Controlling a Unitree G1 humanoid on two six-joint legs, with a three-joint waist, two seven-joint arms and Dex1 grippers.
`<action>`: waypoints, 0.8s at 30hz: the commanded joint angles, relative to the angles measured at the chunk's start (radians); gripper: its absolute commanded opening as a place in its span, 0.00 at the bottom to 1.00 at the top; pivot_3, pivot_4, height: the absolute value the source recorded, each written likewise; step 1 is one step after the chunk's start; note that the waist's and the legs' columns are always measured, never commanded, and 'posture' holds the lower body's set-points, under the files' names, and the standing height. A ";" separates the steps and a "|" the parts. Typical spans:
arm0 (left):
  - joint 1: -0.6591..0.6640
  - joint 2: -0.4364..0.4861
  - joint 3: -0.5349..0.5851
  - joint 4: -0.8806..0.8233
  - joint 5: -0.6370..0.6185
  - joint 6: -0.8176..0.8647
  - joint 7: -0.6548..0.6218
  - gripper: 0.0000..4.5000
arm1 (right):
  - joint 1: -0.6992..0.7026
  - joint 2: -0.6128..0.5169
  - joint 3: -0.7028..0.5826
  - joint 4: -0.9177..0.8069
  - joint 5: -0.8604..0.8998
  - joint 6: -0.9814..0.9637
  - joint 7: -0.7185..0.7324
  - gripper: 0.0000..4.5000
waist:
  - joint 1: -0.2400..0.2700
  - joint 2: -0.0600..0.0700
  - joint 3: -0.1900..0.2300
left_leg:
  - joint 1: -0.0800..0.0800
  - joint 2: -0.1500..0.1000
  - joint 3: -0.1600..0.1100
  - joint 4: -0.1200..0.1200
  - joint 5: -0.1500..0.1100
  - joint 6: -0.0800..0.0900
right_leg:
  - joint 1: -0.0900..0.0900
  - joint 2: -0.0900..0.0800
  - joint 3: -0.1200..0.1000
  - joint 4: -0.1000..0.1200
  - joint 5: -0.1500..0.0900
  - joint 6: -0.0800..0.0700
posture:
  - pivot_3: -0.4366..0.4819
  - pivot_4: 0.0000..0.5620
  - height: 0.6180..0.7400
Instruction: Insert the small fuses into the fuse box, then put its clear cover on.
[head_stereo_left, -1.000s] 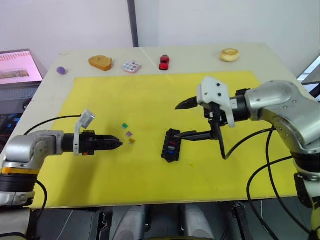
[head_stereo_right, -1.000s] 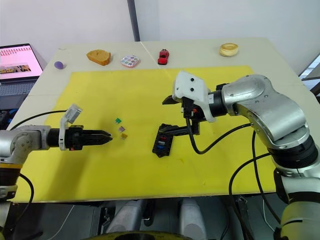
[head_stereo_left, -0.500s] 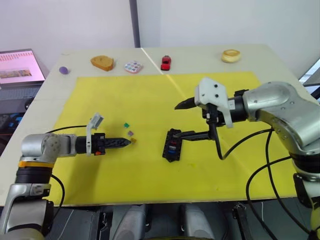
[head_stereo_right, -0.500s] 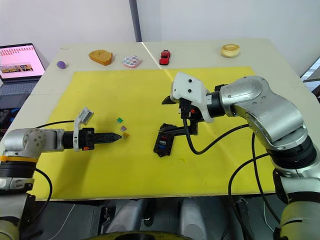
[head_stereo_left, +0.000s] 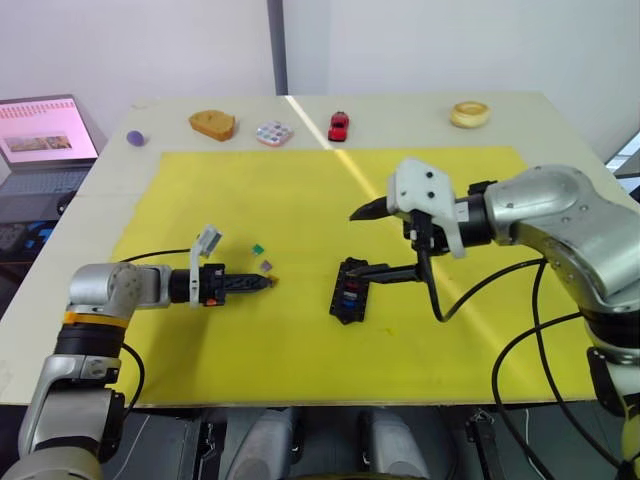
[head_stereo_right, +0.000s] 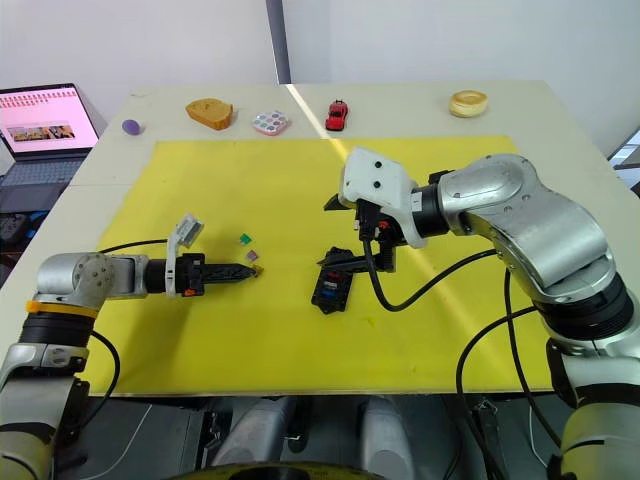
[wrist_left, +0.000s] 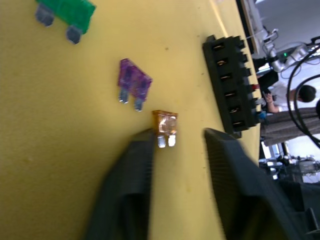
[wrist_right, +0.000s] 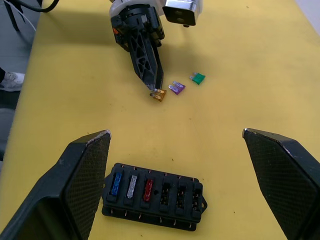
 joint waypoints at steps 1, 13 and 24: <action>0.015 0.039 -0.012 -0.011 0.012 -0.014 -0.029 0.01 | -0.005 -0.013 -0.016 -0.031 -0.007 0.000 -0.010 1.00 | -0.002 0.000 0.000 | 0.000 0.000 0.000 0.000 0.000 0.000 | 0.000 0.000 0.000 0.000 0.000 0.000 | 0.48 0.27 1.00; 0.180 0.191 0.128 -0.313 -0.095 -0.088 -0.106 0.01 | 0.011 -0.018 -0.038 -0.043 0.036 0.037 -0.007 1.00 | -0.025 0.000 0.000 | 0.000 0.001 0.001 -0.006 0.001 -0.001 | -0.001 0.000 0.002 0.000 0.000 -0.001 | 0.48 0.27 1.00; 0.157 0.115 0.181 -0.257 -0.156 0.010 0.047 0.06 | 0.004 -0.004 -0.014 -0.035 0.043 0.040 -0.012 1.00 | -0.023 0.000 0.000 | 0.000 0.001 0.001 -0.005 0.001 -0.001 | 0.000 0.000 0.001 -0.001 0.000 0.000 | 0.48 0.27 1.00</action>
